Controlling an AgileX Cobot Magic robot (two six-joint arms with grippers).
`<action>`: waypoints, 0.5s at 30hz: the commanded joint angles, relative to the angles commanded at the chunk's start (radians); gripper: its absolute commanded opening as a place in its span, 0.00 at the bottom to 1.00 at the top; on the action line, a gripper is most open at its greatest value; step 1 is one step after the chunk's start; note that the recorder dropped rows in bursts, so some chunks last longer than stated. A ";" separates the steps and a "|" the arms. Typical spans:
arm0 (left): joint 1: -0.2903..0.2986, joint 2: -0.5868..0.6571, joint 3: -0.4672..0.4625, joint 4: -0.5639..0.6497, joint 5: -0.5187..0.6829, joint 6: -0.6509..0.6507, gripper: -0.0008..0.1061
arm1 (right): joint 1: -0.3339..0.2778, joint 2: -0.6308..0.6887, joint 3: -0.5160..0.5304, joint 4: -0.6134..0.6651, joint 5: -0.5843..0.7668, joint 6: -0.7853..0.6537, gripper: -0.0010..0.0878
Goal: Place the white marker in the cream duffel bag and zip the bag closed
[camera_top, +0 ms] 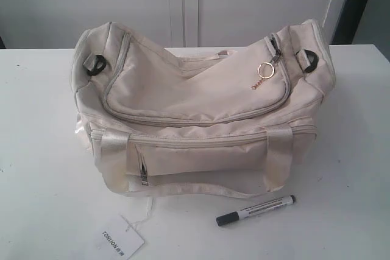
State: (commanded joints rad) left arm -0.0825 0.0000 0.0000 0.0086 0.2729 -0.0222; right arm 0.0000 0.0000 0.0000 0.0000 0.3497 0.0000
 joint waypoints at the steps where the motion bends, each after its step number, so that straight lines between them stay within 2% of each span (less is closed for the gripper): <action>1: 0.000 0.000 0.000 0.000 0.000 0.000 0.01 | 0.000 0.000 0.000 0.000 0.000 0.000 0.01; 8: 0.000 0.000 0.000 0.000 0.000 0.000 0.01 | 0.000 0.000 0.000 0.000 -0.012 0.000 0.01; 15: 0.000 0.000 0.000 0.000 0.000 0.000 0.01 | 0.000 0.000 0.000 0.000 -0.115 0.000 0.01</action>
State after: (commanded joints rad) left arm -0.0825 0.0000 0.0000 0.0086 0.2729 -0.0222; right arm 0.0000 0.0000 0.0000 0.0000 0.2345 0.0000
